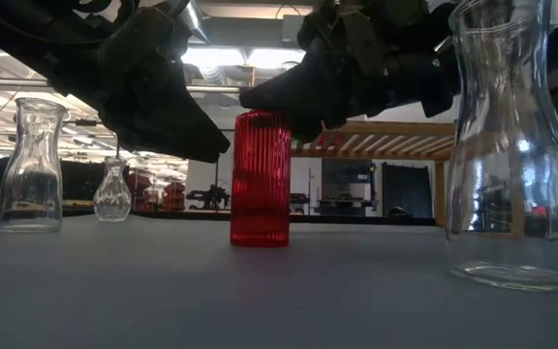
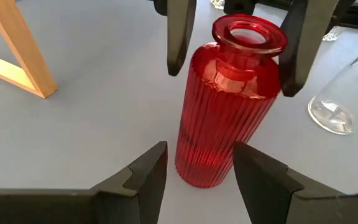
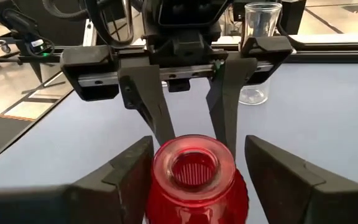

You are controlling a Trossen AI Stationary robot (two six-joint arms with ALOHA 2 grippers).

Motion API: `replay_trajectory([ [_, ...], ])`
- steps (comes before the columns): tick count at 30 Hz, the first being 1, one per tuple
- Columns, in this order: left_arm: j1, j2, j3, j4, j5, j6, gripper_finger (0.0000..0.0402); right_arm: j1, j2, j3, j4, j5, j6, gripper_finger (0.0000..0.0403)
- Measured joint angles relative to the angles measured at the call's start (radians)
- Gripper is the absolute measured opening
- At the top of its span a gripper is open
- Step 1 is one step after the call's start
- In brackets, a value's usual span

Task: Sort vases onto shelf
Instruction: Put the red vase on the shelf, aligned with the other red vases

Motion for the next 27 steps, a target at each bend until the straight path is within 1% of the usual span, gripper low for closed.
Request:
replay_trajectory([
  [2, 0.0, 0.0, 0.0, 0.0, 0.0, 0.0, 0.0176, 0.0, 0.0, 0.0, 0.0, 0.0, -0.005, 0.0229],
  [4, 0.0, 0.0, 0.0, -0.002, 0.0, -0.001, 0.0176, 0.0, 0.0, 0.0, 0.0, 0.0, -0.007, 0.0212],
  [10, 0.0, 0.0, 0.0, -0.002, 0.0, -0.001, 0.0176, 0.0, -0.002, 0.0, 0.005, 0.0, -0.012, 0.0122],
  [11, 0.0, 0.0, 0.0, -0.002, 0.0, -0.001, 0.0176, 0.0, -0.002, 0.0, 0.005, 0.0, -0.013, 0.0116],
  [15, 0.0, 0.0, 0.0, -0.002, 0.0, -0.002, 0.0176, 0.0, -0.023, -0.001, -0.029, 0.0, -0.017, 0.0116],
  [19, 0.0, 0.0, 0.0, 0.002, 0.0, -0.002, 0.0176, 0.0, -0.075, -0.004, -0.107, -0.001, -0.03, 0.0116],
  [24, 0.0, 0.0, 0.0, 0.002, 0.0, -0.002, 0.0176, 0.0, -0.18, -0.003, -0.228, 0.002, -0.031, 0.0133],
  [27, 0.0, 0.0, 0.0, 0.003, 0.0, -0.002, 0.0176, 0.0, -0.253, -0.004, -0.313, 0.016, -0.036, 0.0129],
])
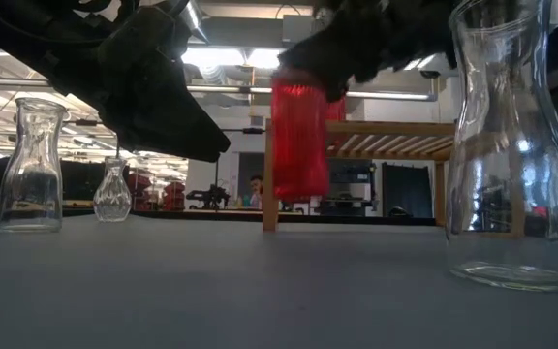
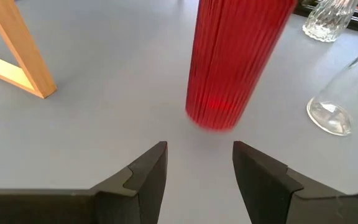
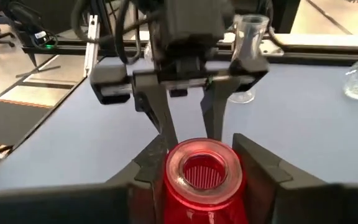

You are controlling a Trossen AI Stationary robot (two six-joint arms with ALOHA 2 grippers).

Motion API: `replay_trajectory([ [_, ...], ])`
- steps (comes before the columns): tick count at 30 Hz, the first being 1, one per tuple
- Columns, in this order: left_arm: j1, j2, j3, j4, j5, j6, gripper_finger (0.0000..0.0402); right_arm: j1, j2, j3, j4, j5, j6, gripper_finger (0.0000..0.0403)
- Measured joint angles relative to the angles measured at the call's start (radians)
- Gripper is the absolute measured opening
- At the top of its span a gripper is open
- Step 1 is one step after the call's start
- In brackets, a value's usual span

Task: Sort vases onto shelf
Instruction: Put the red vase on the shelf, aligned with the other red vases

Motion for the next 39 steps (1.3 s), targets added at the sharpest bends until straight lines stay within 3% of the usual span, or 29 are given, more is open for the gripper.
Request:
replay_trajectory([
  [12, 0.0, 0.0, 0.0, 0.004, -0.003, -0.002, 0.0176, -0.014, -0.406, 0.001, -0.271, 0.113, -0.06, 0.0126],
  [18, 0.014, 0.0, 0.0, 0.006, -0.002, -0.003, 0.0176, -0.113, -0.546, 0.002, -0.293, 0.161, -0.081, 0.0126],
  [28, 0.013, 0.0, 0.0, 0.006, 0.0, -0.003, 0.0176, -0.337, -0.518, 0.091, -0.401, 0.161, -0.078, 0.013],
  [39, 0.013, 0.0, 0.0, 0.005, 0.0, -0.003, 0.0176, -0.403, -0.418, 0.101, -0.39, 0.152, -0.051, 0.0131],
])
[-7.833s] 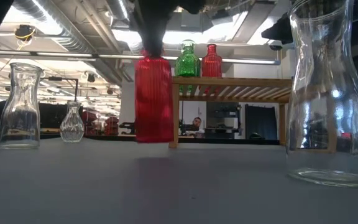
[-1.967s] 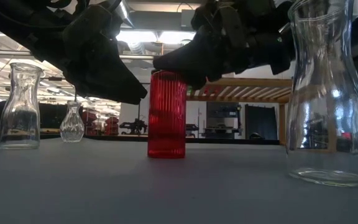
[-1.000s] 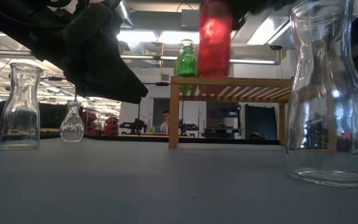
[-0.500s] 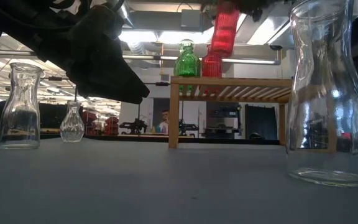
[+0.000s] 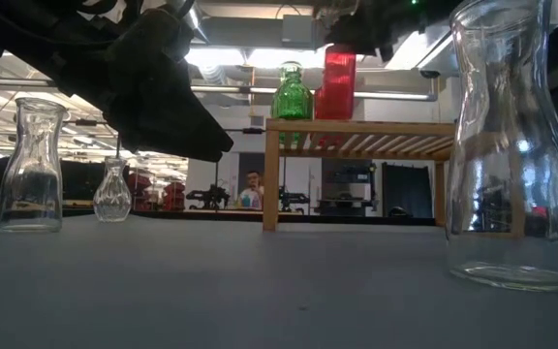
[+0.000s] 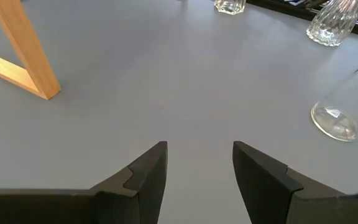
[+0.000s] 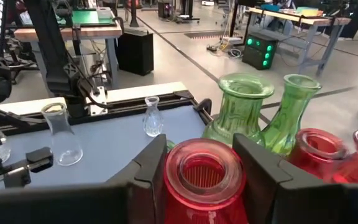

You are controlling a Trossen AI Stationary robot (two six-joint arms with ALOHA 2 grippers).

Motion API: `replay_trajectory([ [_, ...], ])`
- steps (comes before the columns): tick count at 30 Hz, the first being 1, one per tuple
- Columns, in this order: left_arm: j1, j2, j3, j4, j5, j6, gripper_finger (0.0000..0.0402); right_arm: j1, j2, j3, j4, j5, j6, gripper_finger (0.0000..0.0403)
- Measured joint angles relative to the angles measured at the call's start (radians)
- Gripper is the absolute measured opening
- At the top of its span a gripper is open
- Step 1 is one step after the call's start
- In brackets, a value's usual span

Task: Sort vases onto shelf
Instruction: Put the red vase on the shelf, aligned with the other red vases

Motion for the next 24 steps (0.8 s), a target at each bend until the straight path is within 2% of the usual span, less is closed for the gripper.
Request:
replay_trajectory([
  [20, 0.0, 0.0, 0.0, -0.003, 0.0, 0.0, 0.0176, 0.003, 0.029, 0.0, 0.003, 0.028, -0.037, 0.0131],
  [24, 0.0, 0.0, 0.0, -0.003, 0.0, 0.0, 0.0176, 0.003, 0.029, 0.0, 0.003, 0.061, -0.054, 0.0131],
])
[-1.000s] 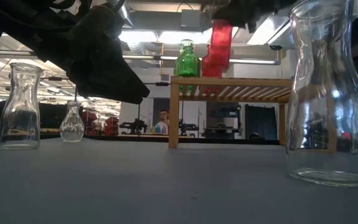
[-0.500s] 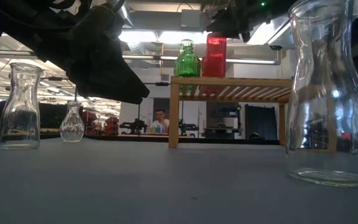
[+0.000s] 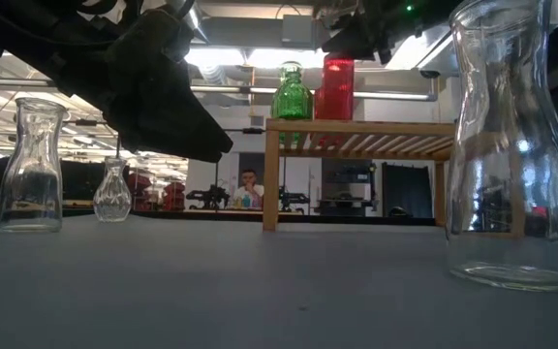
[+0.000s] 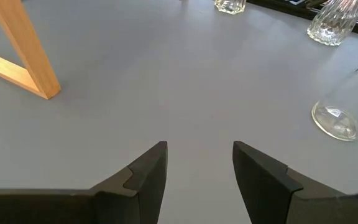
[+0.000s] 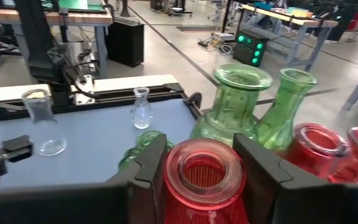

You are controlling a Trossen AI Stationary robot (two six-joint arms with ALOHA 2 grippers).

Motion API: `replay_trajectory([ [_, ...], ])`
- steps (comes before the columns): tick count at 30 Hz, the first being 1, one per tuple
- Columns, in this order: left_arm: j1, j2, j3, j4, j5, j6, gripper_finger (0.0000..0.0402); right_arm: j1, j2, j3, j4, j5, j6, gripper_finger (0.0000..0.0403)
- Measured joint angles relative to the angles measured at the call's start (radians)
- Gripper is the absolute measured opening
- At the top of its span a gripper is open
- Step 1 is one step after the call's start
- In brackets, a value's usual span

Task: Sort vases onto shelf
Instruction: Put the red vase on the shelf, aligned with the other red vases, then put the middle right transparent vase on the shelf

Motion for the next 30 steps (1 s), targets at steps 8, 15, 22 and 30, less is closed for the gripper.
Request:
replay_trajectory([
  [8, 0.0, 0.0, 0.0, 0.0, 0.0, 0.0, 0.0176, 0.0, 0.0, 0.0, 0.008, 0.005, -0.002, 0.0141],
  [15, 0.0, 0.0, 0.0, 0.0, 0.001, 0.0, 0.0176, 0.0, 0.013, 0.0, 0.028, 0.005, -0.002, 0.0194],
  [22, 0.0, 0.0, 0.0, 0.001, 0.023, 0.0, 0.0176, 0.0, 0.01, 0.0, 0.063, 0.015, -0.025, 0.0209],
  [30, 0.0, 0.0, 0.0, 0.001, 0.023, 0.0, 0.0176, 0.0, 0.005, 0.066, 0.004, 0.016, -0.041, 0.0209],
])
